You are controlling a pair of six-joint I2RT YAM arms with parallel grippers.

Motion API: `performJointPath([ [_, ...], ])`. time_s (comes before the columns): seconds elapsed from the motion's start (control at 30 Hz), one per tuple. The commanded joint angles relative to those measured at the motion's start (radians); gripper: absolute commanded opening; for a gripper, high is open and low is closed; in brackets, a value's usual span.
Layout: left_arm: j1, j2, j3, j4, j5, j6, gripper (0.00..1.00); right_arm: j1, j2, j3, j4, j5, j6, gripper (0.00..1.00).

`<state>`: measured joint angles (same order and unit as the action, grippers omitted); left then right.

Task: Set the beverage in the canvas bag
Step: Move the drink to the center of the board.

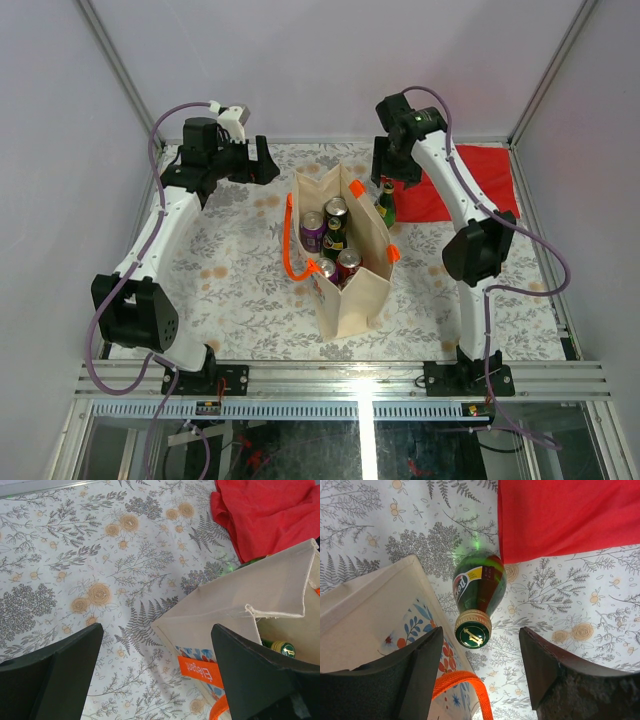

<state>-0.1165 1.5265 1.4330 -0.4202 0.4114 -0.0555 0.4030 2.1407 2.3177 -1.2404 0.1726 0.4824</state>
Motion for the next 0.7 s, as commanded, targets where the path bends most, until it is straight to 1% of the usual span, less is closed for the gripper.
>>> performJointPath([
  [0.0,0.006,-0.022,0.002,0.0,0.01,0.015,0.89,0.004,0.004,-0.013,0.011,-0.035,-0.014,0.68],
  [0.13,0.005,-0.024,0.002,0.001,0.009,0.016,0.89,0.006,0.027,-0.019,0.006,-0.049,-0.016,0.67],
  [0.37,0.006,-0.026,-0.002,-0.001,0.008,0.019,0.89,0.006,0.022,-0.085,0.043,-0.053,-0.017,0.64],
  [0.47,0.006,-0.026,-0.002,-0.002,0.008,0.018,0.89,0.006,0.023,-0.091,0.045,-0.055,-0.017,0.61],
  [0.57,0.006,-0.026,-0.002,-0.002,0.009,0.017,0.89,0.006,0.016,-0.104,0.056,-0.055,-0.016,0.51],
  [0.63,0.005,-0.025,-0.002,-0.001,0.011,0.018,0.89,0.006,0.014,-0.112,0.06,-0.057,-0.017,0.36],
  [0.67,0.006,-0.026,-0.001,-0.001,0.011,0.019,0.89,0.006,0.013,-0.116,0.062,-0.059,-0.017,0.26],
])
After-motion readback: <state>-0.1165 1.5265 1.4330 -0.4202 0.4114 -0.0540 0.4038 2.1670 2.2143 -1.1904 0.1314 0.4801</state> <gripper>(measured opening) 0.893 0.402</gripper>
